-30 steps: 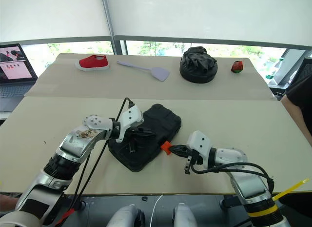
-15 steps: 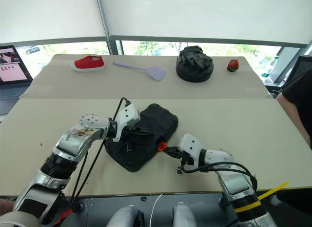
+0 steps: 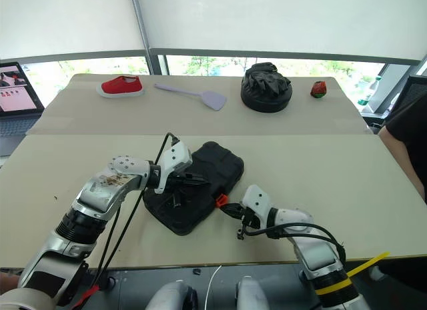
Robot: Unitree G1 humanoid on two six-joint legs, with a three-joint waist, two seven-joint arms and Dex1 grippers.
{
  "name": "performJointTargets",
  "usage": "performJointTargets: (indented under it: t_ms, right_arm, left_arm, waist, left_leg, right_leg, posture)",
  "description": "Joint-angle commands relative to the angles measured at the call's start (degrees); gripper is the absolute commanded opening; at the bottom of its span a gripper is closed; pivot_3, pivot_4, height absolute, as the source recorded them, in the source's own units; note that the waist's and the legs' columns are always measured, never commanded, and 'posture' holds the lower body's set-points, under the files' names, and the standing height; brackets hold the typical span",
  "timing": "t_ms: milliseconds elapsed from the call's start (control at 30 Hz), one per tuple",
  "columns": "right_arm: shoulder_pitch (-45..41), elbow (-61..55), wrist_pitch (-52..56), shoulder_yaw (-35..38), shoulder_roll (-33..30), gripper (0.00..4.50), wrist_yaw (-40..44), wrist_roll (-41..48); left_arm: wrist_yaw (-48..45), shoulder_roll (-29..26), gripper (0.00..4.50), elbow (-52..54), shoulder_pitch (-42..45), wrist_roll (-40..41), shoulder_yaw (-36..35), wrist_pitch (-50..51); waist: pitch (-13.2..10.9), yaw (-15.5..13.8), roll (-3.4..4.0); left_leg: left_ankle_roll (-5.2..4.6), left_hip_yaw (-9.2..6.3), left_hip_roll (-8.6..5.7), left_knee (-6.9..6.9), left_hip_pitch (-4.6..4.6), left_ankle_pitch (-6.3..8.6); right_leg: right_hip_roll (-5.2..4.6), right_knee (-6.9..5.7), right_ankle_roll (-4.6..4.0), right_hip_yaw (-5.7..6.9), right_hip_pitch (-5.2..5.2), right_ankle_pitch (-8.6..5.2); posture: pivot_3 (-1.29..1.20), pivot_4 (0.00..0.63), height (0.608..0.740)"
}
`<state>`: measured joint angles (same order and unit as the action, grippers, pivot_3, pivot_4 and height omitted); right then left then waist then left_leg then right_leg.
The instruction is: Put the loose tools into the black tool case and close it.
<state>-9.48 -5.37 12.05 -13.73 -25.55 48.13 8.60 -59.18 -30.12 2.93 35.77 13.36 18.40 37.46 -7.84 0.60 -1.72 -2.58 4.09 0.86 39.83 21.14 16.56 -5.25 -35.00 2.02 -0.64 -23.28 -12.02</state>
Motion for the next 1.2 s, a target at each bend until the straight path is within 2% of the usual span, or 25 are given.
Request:
performJointTargets:
  t_ms: [33,233,400,767,867,1033,1200]
  right_arm:
    - [-2.0,-2.1,-2.7,1.4,1.4,0.0,-0.9,1.1]
    - [0.0,-4.8,-9.0,5.0,1.8,0.0,-2.0,1.6]
    - [1.2,-8.4,-6.4,7.1,1.8,0.0,-1.0,5.7]
    - [0.0,-6.7,-3.7,3.6,1.4,0.0,0.7,4.4]
    - [0.3,-7.4,-3.2,5.3,1.2,0.0,0.1,5.7]
    - [3.0,-10.8,-2.9,9.8,-0.8,0.0,0.1,9.3]
    - [7.0,-12.9,0.7,8.8,-3.1,0.0,0.7,9.9]
  left_arm:
    - [-0.1,-1.1,0.08,-2.7,-2.0,-2.0,3.2,2.8]
    - [-0.1,-1.3,0.08,-2.6,-2.3,-1.9,3.1,3.3]
    - [-0.5,-1.6,0.08,-2.3,-2.7,-1.8,3.6,3.8]
    - [-0.6,-1.8,0.08,-2.2,-3.0,-1.6,4.1,4.3]
    - [-0.5,-1.8,0.08,-2.2,-3.0,-1.5,4.1,4.4]
    - [-0.5,-1.8,0.08,-2.2,-3.3,-1.5,4.1,4.3]
    - [-0.3,-1.3,0.08,-2.2,-3.4,-1.5,4.3,4.3]
  waist:
    - [0.0,0.0,0.0]
    - [0.0,0.1,0.01]
    - [0.0,0.2,0.01]
    - [0.0,0.0,0.03]
    - [0.0,0.1,0.03]
    - [0.0,-0.1,0.03]
    - [0.0,-0.1,0.03]
  left_leg:
    - [0.0,0.0,0.0,0.0,0.0,0.0]
    - [0.0,0.0,0.01,-0.02,0.01,0.0]
    - [0.0,0.0,0.01,-0.02,0.01,0.0]
    - [0.0,-0.03,0.02,-0.09,0.0,0.01]
    - [0.0,-0.03,0.0,-0.09,-0.01,0.01]
    - [0.0,-0.04,0.01,-0.1,-0.01,0.01]
    - [0.0,-0.05,0.02,-0.1,-0.01,0.01]
  right_leg:
    - [0.0,0.0,0.0,0.01,-0.01,0.0]
    - [0.02,-0.01,0.0,0.0,-0.03,0.0]
    - [0.01,-0.01,0.0,-0.02,-0.05,0.0]
    - [0.0,0.01,-0.05,0.01,-0.04,-0.04]
    - [-0.02,0.01,-0.05,0.01,-0.02,-0.04]
    - [-0.02,0.01,-0.04,0.02,-0.01,-0.05]
    - [-0.02,0.01,-0.04,0.03,-0.01,-0.06]
  posture:
    - [0.0,0.15,0.74]
    - [0.0,0.15,0.74]
    - [0.0,0.15,0.74]
    - [0.0,0.15,0.74]
    - [0.0,0.15,0.74]
    - [0.0,0.15,0.74]
    - [0.0,0.15,0.74]
